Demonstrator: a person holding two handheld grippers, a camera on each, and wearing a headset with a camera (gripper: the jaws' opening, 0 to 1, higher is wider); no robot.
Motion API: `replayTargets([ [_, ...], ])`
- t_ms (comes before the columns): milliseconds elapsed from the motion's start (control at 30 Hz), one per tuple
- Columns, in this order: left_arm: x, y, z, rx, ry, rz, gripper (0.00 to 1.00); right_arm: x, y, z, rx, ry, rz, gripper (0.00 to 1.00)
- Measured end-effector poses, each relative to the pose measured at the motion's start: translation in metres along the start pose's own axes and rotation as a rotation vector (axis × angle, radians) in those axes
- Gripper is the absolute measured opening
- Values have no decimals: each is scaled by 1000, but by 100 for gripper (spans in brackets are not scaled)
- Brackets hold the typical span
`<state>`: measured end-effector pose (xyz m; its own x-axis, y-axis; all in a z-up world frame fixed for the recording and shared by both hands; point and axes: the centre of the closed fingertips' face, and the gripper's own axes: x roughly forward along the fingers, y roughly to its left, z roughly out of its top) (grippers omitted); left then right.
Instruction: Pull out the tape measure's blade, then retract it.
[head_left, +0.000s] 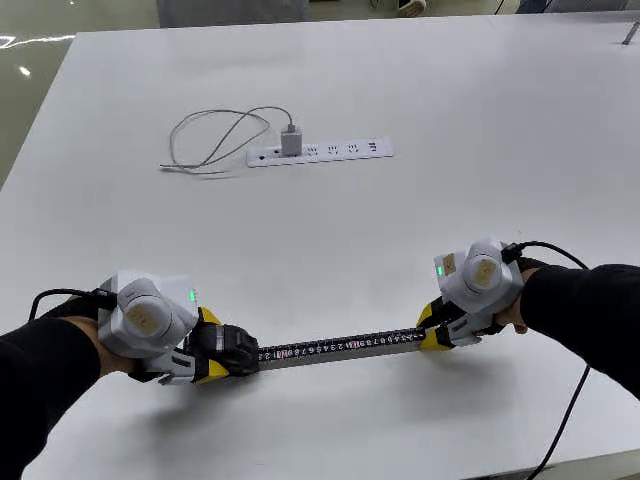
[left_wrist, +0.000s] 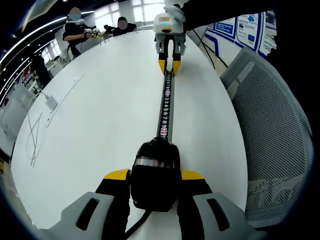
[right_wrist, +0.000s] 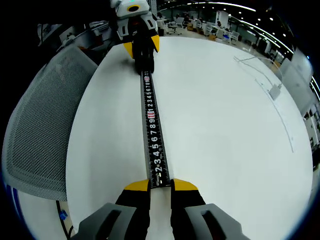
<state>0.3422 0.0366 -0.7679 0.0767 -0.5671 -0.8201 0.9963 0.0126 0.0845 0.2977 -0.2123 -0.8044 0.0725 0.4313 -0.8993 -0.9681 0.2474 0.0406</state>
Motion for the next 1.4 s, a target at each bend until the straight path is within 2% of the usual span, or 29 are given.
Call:
replayTargets([
  [133,1,-1,0,-2,12,-1,32,1,1,-1,-32,23,-3,12],
  [367,1,0,1,-9,2,-9,32,1,2,-1,-84,57,-6,12],
  [500,-1,1,-1,2,16,-8,31,0,3,-2,-96,70,4,13],
  [700,-10,5,-8,-1,39,-8,33,-6,1,4,-80,60,13,18],
  [767,-14,5,-8,-4,41,-11,34,-8,1,4,-100,67,11,18],
  [1000,-20,2,-7,-16,43,-27,44,-10,7,5,-92,80,21,23],
  [1067,-22,1,-4,-34,32,-31,45,-11,8,4,-82,79,20,25],
  [1200,-25,1,1,-70,5,-20,54,-14,7,7,-60,62,7,27],
  [1400,-28,3,-2,-96,-10,3,66,-21,5,12,41,11,-10,34],
])
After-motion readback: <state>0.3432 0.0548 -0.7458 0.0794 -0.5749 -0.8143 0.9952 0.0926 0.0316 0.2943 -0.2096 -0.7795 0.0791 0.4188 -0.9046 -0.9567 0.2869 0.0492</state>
